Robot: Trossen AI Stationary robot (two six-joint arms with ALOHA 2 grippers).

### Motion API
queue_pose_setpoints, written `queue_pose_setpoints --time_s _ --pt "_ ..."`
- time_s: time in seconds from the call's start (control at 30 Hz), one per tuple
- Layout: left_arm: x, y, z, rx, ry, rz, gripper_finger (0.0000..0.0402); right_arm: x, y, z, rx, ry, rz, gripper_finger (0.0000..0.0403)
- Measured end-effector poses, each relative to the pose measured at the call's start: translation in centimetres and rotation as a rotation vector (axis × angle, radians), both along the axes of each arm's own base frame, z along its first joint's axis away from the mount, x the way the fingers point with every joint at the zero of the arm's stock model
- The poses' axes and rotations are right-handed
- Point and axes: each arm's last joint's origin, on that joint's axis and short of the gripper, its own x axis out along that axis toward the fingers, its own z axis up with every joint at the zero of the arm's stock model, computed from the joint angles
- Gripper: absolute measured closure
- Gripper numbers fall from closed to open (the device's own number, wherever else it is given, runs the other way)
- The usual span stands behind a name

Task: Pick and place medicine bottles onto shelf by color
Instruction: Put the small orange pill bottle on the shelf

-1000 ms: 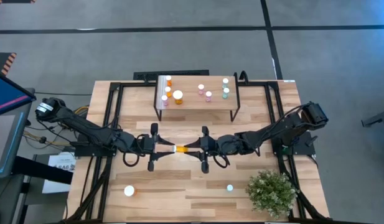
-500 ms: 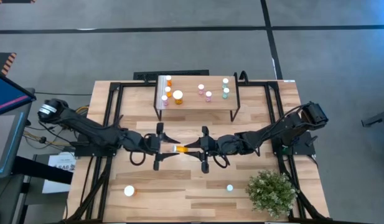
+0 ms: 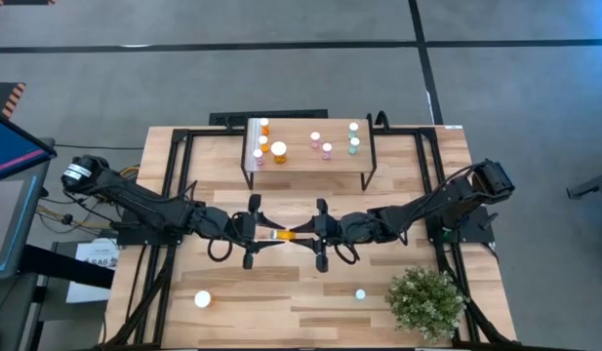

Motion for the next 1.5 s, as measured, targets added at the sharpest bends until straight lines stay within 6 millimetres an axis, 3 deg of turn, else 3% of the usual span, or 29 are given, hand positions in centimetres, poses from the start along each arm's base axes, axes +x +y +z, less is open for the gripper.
queue_pose_setpoints --time_s 0.33,0.7,1.07,1.5 --pt "-0.1 0.1 0.3 -0.018 -0.013 0.004 0.0264 0.0 0.0 0.0 0.002 -0.001 -0.003 0.029" --pt "-0.2 0.1 0.3 -0.017 -0.013 0.005 0.0312 0.0 0.0 0.0 0.01 -0.001 -0.005 0.029" --pt "-0.2 0.1 0.3 -0.014 -0.01 0.005 0.0304 0.0 0.0 0.0 0.016 0.002 -0.006 0.0288" --pt "-0.2 0.2 0.0 -0.01 0.011 0.047 0.0308 -2.6 -0.1 2.1 0.025 0.093 -0.004 0.0193"
